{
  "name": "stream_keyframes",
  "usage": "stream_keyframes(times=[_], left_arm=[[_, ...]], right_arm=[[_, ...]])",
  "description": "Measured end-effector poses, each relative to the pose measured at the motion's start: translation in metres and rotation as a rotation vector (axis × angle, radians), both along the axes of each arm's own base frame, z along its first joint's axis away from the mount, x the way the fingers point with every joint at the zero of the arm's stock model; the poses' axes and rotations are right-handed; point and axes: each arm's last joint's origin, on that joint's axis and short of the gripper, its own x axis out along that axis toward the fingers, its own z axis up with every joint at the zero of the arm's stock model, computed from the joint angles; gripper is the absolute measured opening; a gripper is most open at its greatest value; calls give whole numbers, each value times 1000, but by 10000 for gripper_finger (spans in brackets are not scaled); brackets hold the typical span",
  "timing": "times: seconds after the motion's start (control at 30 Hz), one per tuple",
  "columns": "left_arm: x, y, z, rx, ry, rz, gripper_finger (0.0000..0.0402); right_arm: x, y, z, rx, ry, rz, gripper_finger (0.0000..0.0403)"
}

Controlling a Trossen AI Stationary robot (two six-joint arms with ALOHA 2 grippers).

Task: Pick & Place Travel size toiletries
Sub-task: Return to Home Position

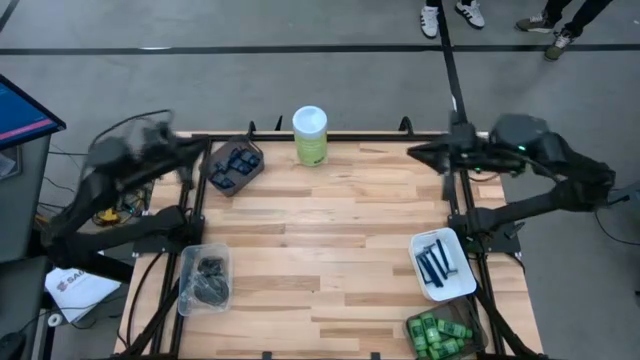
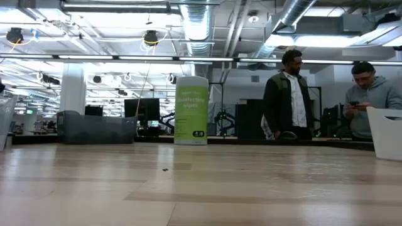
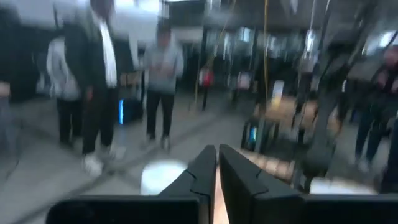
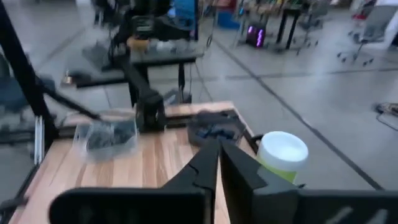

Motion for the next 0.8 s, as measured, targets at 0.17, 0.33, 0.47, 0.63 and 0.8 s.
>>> stream_keyframes(times=[0.17,0.33,0.47,0.63,0.8], left_arm=[[-47,-27,2,53,-205,-19,2],[-67,-40,-22,11,-316,-91,1],[-53,-35,-47,-107,-299,-151,1],[-29,-23,-66,-183,-249,-222,0],[-16,-17,-78,-182,-295,-280,0]], right_arm=[[-30,-1,-44,61,-157,-52,7],[-53,-4,-100,142,-334,-99,4],[-55,-5,-146,217,-425,-112,2],[-56,-5,-185,275,-526,-102,1],[-54,-4,-210,280,-569,-72,1]])
